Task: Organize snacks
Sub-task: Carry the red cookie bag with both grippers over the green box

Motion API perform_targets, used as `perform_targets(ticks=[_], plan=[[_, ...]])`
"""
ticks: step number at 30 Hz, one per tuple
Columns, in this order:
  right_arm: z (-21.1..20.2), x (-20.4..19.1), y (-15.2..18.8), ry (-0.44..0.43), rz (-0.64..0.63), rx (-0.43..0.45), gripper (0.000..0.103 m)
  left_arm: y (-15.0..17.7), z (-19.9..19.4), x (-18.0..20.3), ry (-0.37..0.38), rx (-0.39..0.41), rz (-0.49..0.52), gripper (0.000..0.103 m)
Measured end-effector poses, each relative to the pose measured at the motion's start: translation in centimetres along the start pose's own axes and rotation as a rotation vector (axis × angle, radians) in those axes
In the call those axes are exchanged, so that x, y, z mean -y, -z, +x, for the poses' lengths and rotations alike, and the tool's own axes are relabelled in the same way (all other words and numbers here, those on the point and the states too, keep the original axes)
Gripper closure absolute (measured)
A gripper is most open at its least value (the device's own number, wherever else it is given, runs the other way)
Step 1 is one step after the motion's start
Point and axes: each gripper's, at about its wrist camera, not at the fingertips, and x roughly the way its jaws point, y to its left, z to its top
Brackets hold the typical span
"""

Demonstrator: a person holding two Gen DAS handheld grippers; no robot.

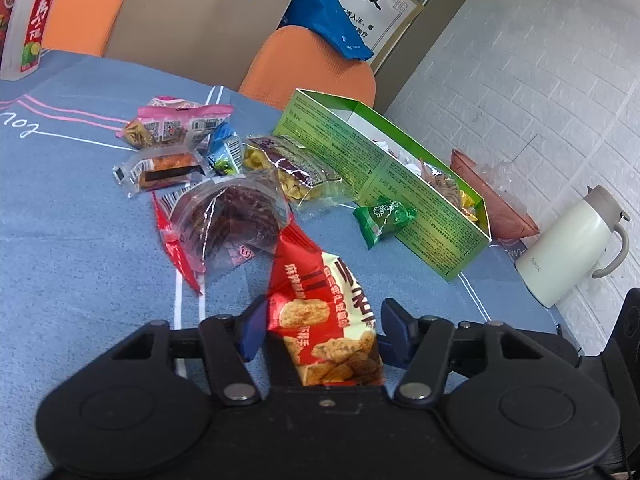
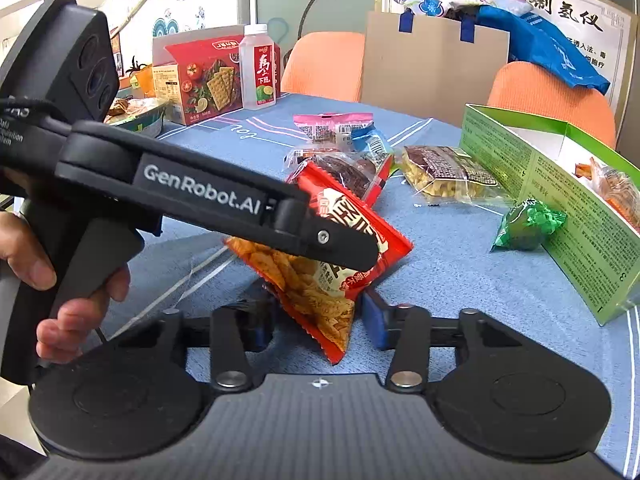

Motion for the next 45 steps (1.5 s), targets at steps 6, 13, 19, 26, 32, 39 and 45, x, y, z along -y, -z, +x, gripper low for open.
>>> perform_targets(ticks=[6, 13, 19, 26, 32, 39, 45], plan=[[-0.1, 0.3, 0.2, 0.001, -0.002, 0.009, 0.028, -0.1, 0.5, 0.5, 0.0, 0.006, 0.002, 0.0], [-0.1, 1.0, 0.2, 0.019, -0.001, 0.008, 0.029, -0.2, 1.3, 1.2, 0.002, -0.019, 0.025, 0.0], [-1.3, 2.3, 1.1, 0.048, 0.029, 0.005, 0.028, 0.1, 2.7, 3.1, 0.043, -0.033, 0.061, 0.0], [-1.8, 3.3, 1.6, 0.061, 0.045, 0.008, 0.021, 0.1, 2.6, 3.0, 0.024, -0.021, 0.031, 0.0], [-1.6, 3.1, 1.4, 0.057, 0.049, 0.02, 0.013, -0.3, -0.3, 1.0, 0.003, 0.034, -0.043, 0.0], [-1.4, 2.9, 0.9, 0.044, 0.025, 0.031, 0.009, -0.5, 0.5, 1.8, 0.007, 0.003, -0.018, 0.0], [-0.9, 2.6, 0.5, 0.046, 0.004, 0.025, 0.01, -0.5, 2.6, 2.6, 0.003, -0.058, 0.027, 0.0]])
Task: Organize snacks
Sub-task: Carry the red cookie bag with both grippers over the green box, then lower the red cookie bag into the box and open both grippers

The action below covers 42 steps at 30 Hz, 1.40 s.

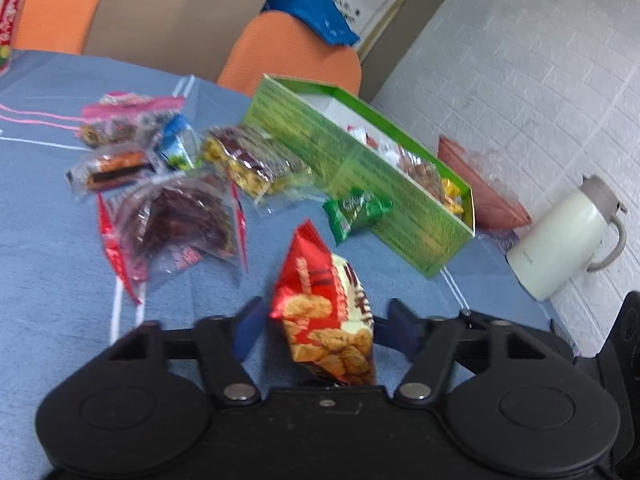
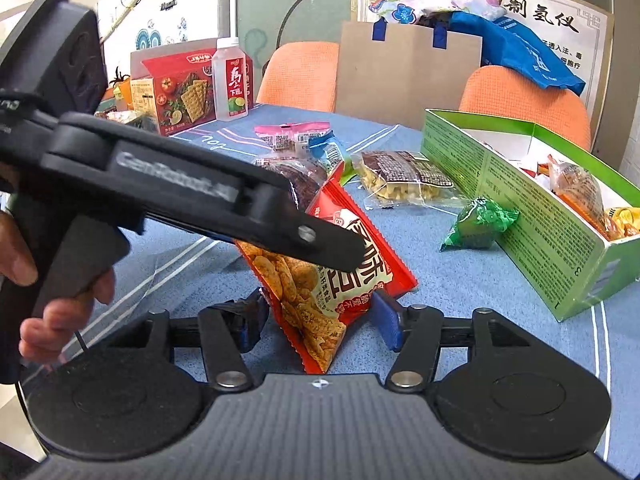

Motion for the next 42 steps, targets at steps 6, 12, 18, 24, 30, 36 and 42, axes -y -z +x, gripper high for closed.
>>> perform_targets(ticks=[6, 12, 18, 24, 30, 36, 42], plan=[[-0.6, -0.3, 0.2, 0.021, -0.05, 0.027, 0.03, 0.0, -0.6, 1.1, -0.018, 0.029, 0.02, 0.0], [-3.7, 1.6, -1.4, 0.104, -0.05, 0.162, 0.03, -3.6, -1.0, 5.3, 0.025, 0.112, 0.125, 0.0], [-4.3, 6.3, -4.4, 0.211, -0.018, 0.284, 0.031, -9.6, 2.2, 8.4, 0.09, 0.171, 0.144, 0.0], [-2.1, 11.4, -7.0, 0.266, 0.034, 0.323, 0.036, -13.9, 7.1, 10.7, 0.077, 0.19, 0.188, 0.0], [1.4, 14.1, -6.9, 0.321, 0.057, 0.323, 0.035, -14.9, 12.0, 9.4, 0.024, 0.153, 0.162, 0.0], [1.7, 14.6, -5.1, 0.358, 0.116, 0.251, 0.0, -12.5, 9.8, 7.6, -0.028, 0.163, 0.195, 0.0], [-2.3, 11.2, -4.6, 0.291, 0.15, 0.321, 0.0, -9.4, 2.1, 5.4, -0.014, 0.242, 0.146, 0.0]])
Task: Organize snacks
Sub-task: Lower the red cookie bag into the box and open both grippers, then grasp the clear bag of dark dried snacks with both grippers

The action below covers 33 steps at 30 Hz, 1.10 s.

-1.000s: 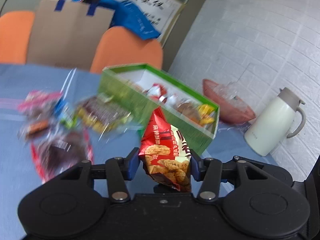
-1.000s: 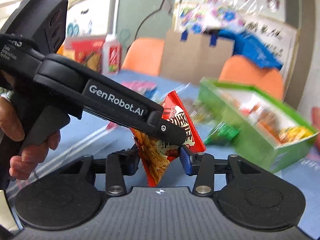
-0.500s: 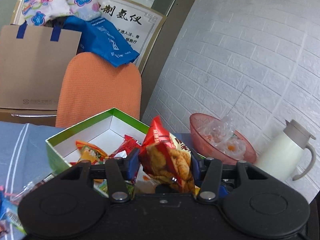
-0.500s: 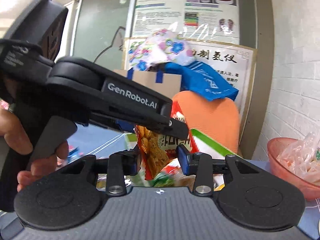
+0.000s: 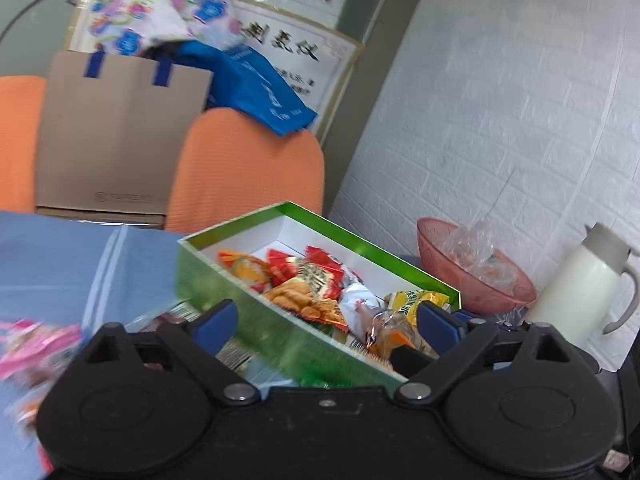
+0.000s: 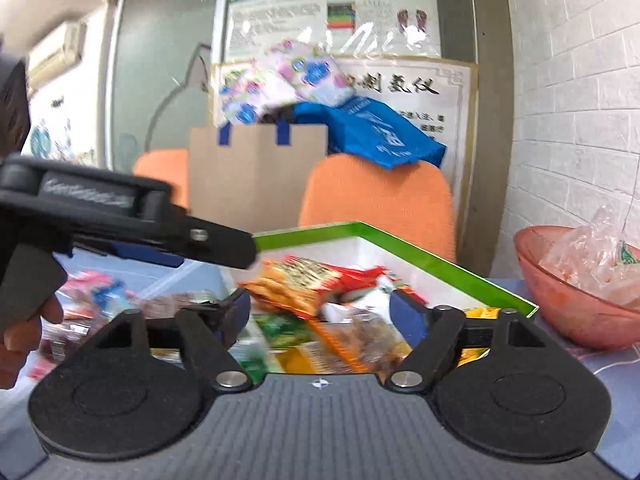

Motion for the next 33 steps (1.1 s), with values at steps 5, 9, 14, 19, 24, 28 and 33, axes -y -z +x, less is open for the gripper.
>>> perform_targets(ticks=[5, 9, 14, 19, 24, 28, 33], plan=[[-1.9, -3.6, 0.5, -0.17, 0.021, -0.029, 0.0, 2.7, -6.1, -3.1, -0.124, 0.035, -0.034, 0.0], [-0.9, -7.2, 1.4, -0.298, 0.027, -0.139, 0.0, 4.3, -7.5, -6.9, -0.193, -0.004, -0.146, 0.0], [0.6, -11.0, 2.1, -0.345, -0.006, -0.227, 0.0, 4.9, -8.0, -10.1, -0.139, -0.029, -0.274, 0.0], [2.5, -13.1, 2.4, -0.347, -0.058, -0.273, 0.0, 5.4, -8.9, -11.7, -0.115, -0.004, -0.345, 0.0], [5.3, -13.9, 2.7, -0.324, -0.064, -0.314, 0.007, 5.7, -8.2, -11.8, -0.115, -0.015, -0.336, 0.0], [5.3, -13.5, 3.4, -0.325, -0.027, -0.348, 0.071, 6.2, -7.0, -11.3, -0.112, -0.075, -0.251, 0.024], [2.0, -12.7, 4.2, -0.323, -0.038, -0.358, 0.074, 7.9, -7.8, -10.2, -0.045, -0.114, -0.235, 0.022]])
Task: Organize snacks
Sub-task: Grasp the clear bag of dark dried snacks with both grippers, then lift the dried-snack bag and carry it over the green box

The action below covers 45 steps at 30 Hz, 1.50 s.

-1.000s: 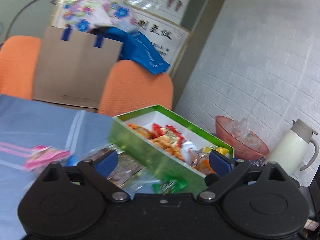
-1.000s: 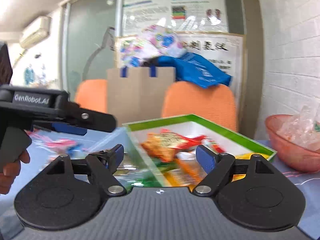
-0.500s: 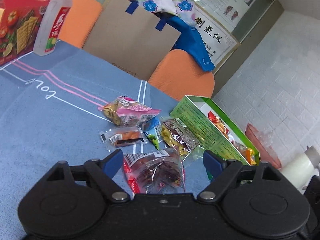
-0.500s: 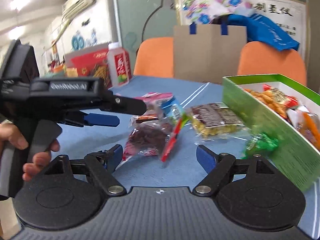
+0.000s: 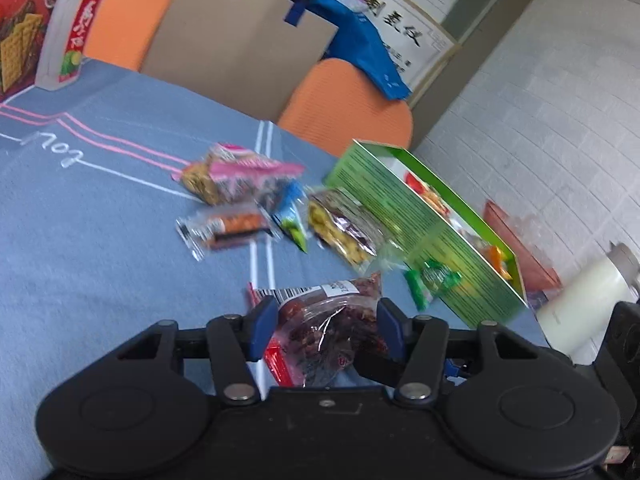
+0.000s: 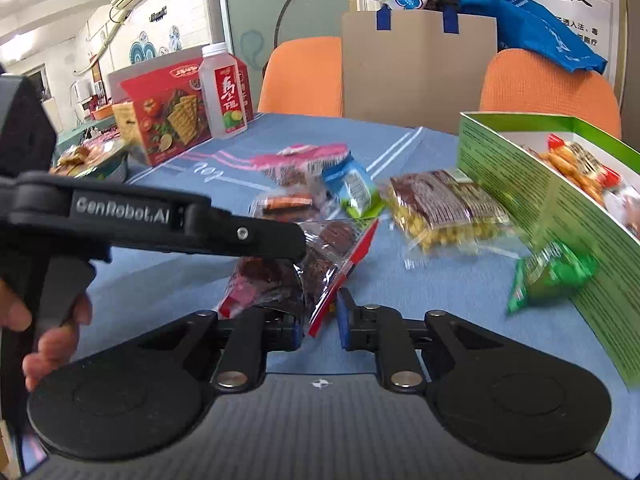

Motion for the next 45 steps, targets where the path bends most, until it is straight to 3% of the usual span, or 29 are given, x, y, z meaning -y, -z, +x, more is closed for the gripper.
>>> perform_targets(ticks=[3, 5, 7, 9, 11, 17, 24, 25, 27, 40, 42, 45], plan=[[-2.4, 0.0, 1.6, -0.018, 0.022, -0.011, 0.072, 1.9, -1.5, 1.2, 0.031, -0.015, 0.04, 0.024], [-3.8, -0.1, 2.7, -0.033, 0.024, -0.001, 0.061, 3.0, -2.4, 1.4, 0.038, -0.009, 0.029, 0.013], [-4.6, 0.0, 3.3, -0.036, 0.026, 0.007, 0.057, 3.9, -3.1, 1.3, 0.037, 0.006, -0.003, 0.0], [-5.0, 0.0, 3.6, -0.033, 0.017, 0.011, 0.048, 4.4, -3.3, 1.2, 0.025, 0.013, -0.023, 0.0], [-5.0, -0.1, 3.7, -0.021, -0.006, 0.018, 0.028, 4.4, -3.1, 1.0, 0.02, 0.01, -0.035, 0.0], [-4.3, -0.6, 2.8, -0.006, -0.052, 0.03, 0.019, 3.5, -2.6, 1.5, 0.001, 0.012, -0.02, 0.0], [-3.2, -1.0, 1.9, -0.023, -0.073, 0.031, 0.02, 3.8, -2.0, 1.7, 0.018, 0.0, -0.005, 0.0], [-3.0, -1.0, 1.8, -0.024, -0.073, 0.028, 0.024, 3.9, -2.0, 1.7, 0.014, 0.006, 0.0, 0.0], [-2.7, -1.0, 1.8, -0.008, -0.07, 0.021, 0.047, 3.9, -1.9, 1.8, 0.004, 0.01, 0.015, 0.0], [-2.7, -0.3, 2.7, -0.018, -0.051, 0.007, 0.066, 4.5, -2.1, 1.9, 0.003, 0.029, 0.015, 0.0], [-2.7, -0.4, 2.8, -0.018, -0.046, 0.013, 0.068, 4.4, -2.0, 2.1, -0.005, 0.024, 0.025, 0.003], [-2.8, -0.2, 2.8, -0.011, -0.042, 0.018, 0.069, 4.3, -1.8, 2.1, -0.02, 0.018, 0.037, 0.023]])
